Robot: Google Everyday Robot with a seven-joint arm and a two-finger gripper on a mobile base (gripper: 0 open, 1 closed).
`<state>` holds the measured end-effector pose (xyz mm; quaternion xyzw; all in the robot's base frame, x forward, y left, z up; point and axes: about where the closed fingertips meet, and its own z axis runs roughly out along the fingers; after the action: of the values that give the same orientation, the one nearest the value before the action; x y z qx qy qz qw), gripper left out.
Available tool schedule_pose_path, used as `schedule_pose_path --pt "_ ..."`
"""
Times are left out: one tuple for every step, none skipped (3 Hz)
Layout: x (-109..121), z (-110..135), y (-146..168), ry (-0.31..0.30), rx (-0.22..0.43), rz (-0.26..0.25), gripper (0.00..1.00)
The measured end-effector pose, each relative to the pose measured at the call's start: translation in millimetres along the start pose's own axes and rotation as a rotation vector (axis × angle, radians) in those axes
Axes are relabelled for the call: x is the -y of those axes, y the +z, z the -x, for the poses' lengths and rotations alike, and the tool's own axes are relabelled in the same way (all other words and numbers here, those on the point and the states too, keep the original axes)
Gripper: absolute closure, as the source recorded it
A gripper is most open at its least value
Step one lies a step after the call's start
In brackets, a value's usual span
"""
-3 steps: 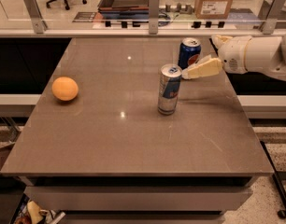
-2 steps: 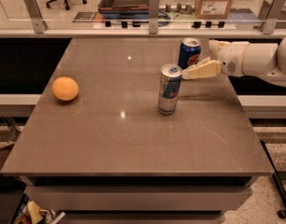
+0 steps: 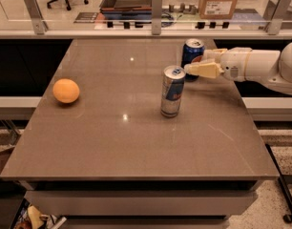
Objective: Move pepsi can near orange
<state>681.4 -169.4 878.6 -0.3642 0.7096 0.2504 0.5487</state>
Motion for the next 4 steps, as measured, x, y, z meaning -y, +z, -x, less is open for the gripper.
schedule_pose_path --pt "-1.4 0.1 2.3 0.001 0.001 0.004 0.63" --pt "-2.9 0.4 4.6 0.000 0.001 0.009 0.85" --pt "-4.4 0.7 7.1 0.000 0.001 0.013 1.00" --pt "-4.5 0.7 7.2 0.000 0.001 0.013 1.00"
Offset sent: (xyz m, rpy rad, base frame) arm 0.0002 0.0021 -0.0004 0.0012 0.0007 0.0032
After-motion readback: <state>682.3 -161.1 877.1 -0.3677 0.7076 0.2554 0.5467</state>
